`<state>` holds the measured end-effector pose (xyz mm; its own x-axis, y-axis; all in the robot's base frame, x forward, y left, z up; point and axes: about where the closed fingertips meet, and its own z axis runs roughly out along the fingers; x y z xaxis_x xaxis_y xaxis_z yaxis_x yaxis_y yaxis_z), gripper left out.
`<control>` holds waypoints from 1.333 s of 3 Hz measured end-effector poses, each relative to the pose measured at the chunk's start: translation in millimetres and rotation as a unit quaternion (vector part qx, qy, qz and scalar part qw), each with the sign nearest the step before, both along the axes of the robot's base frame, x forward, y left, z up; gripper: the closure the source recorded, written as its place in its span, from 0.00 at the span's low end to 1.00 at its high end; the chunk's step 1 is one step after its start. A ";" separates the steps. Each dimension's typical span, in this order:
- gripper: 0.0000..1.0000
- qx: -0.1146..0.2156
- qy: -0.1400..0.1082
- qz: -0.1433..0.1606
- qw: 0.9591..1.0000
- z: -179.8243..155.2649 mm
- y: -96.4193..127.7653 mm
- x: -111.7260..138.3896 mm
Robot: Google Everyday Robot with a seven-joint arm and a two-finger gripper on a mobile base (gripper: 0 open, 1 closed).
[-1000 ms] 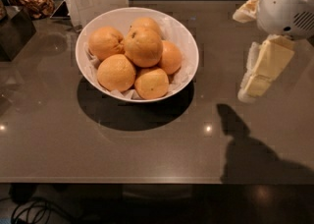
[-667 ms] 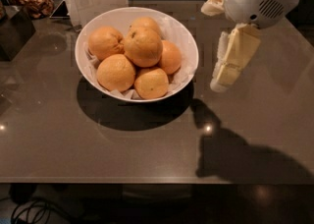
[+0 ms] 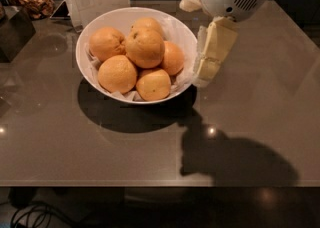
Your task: Pick orange from white bowl
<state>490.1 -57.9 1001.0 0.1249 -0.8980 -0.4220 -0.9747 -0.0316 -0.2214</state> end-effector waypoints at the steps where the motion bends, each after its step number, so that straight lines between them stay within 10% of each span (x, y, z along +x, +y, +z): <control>1: 0.00 0.024 0.000 -0.003 1.000 -5.0 5.6 7.8; 4: 0.00 0.045 0.035 0.066 0.996 -32.2 73.3 42.6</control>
Offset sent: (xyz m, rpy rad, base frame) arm 0.0422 0.0651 -0.0198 0.0919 0.0442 0.1350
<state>532.8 15.4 968.8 0.2075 -0.8341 -0.5111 -0.9764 -0.1443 -0.1609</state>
